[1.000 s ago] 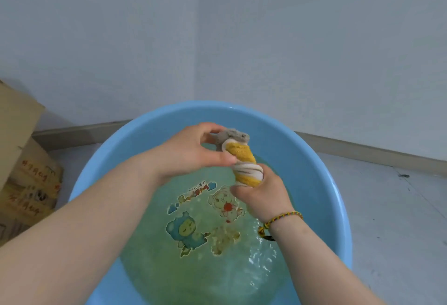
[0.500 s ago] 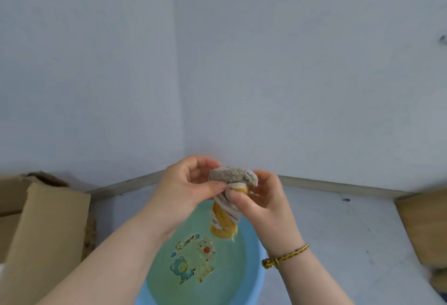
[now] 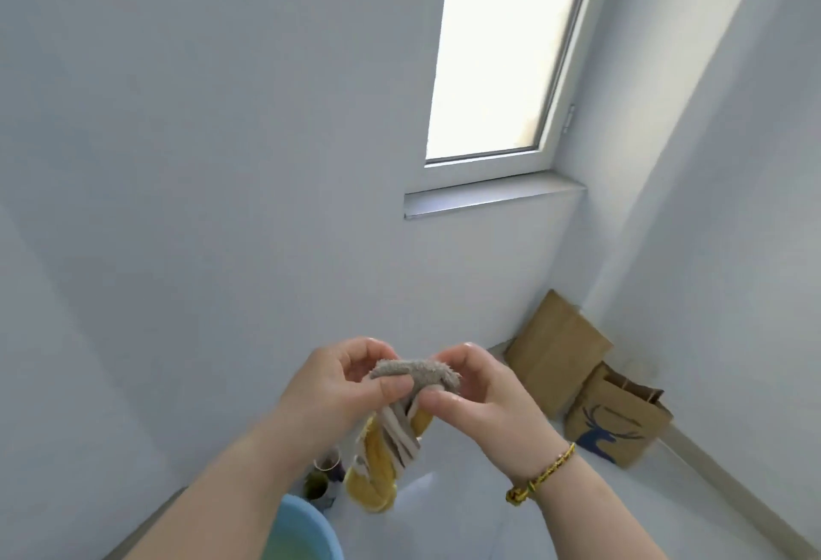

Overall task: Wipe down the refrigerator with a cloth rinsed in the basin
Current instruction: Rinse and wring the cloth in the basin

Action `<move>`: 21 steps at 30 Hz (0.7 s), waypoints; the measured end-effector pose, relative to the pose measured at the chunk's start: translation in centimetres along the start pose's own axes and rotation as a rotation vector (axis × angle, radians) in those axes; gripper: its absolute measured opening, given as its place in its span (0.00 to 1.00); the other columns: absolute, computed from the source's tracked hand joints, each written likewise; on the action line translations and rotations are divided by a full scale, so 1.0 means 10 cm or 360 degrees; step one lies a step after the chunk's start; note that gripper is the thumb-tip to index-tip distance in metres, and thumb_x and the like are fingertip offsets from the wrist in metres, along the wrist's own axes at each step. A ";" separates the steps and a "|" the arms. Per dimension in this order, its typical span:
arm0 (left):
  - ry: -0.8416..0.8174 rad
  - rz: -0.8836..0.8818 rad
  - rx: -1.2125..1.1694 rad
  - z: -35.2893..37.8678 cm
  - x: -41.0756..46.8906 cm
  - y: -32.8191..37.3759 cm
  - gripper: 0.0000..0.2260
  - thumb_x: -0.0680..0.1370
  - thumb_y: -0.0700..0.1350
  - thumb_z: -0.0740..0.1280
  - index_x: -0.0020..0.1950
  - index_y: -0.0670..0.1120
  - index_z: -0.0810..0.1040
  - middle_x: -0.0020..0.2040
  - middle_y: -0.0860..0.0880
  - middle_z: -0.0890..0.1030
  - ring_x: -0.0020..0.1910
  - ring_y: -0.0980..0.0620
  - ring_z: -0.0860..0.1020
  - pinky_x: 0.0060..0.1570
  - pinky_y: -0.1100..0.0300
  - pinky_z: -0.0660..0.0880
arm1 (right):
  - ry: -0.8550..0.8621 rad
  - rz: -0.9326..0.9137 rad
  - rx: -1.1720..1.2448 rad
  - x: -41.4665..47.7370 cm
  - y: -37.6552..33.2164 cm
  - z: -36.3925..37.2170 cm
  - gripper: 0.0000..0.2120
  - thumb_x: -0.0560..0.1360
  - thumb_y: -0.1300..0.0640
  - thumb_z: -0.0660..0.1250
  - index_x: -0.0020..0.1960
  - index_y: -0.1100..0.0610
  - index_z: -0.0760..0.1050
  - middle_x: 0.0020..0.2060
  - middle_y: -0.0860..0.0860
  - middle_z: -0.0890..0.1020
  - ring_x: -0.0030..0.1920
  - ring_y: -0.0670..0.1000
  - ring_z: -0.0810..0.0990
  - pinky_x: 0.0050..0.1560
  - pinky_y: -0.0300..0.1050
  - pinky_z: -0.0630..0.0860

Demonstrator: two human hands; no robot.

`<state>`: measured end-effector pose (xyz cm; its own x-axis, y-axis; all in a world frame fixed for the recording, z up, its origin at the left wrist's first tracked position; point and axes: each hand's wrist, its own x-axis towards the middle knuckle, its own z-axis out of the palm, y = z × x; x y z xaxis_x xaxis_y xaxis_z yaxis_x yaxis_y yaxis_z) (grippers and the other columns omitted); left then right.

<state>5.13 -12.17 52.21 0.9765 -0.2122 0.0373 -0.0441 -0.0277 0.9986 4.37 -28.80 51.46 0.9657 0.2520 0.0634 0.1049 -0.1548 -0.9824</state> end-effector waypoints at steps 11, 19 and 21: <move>-0.0360 0.0364 -0.0225 2.60 0.45 0.97 0.05 0.71 0.35 0.68 0.39 0.43 0.75 0.26 0.52 0.78 0.27 0.55 0.75 0.37 0.56 0.75 | 0.1282 0.0104 -0.0008 -1.45 -0.71 -2.20 0.08 0.72 0.51 0.68 0.49 0.50 0.71 0.40 0.50 0.75 0.35 0.46 0.73 0.36 0.36 0.71; -0.0849 0.0376 -0.0355 3.93 0.46 1.08 0.06 0.71 0.33 0.67 0.39 0.43 0.75 0.27 0.54 0.78 0.26 0.60 0.75 0.28 0.70 0.72 | 0.1537 0.0144 0.0034 -1.97 -0.63 -3.02 0.07 0.72 0.52 0.67 0.45 0.55 0.71 0.38 0.49 0.77 0.40 0.47 0.77 0.44 0.43 0.76; -0.0910 0.0282 -0.0451 4.11 0.54 1.08 0.04 0.72 0.34 0.66 0.40 0.42 0.74 0.26 0.53 0.78 0.26 0.59 0.76 0.28 0.69 0.73 | 0.1530 0.0088 0.0074 -2.08 -0.58 -3.23 0.02 0.73 0.59 0.66 0.44 0.57 0.73 0.36 0.50 0.78 0.37 0.47 0.78 0.42 0.42 0.76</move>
<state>1.24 -53.76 61.72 0.6901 -0.6774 0.2546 -0.0602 0.2968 0.9530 -8.65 -64.03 61.55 0.7532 -0.6479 0.1135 0.0637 -0.0999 -0.9930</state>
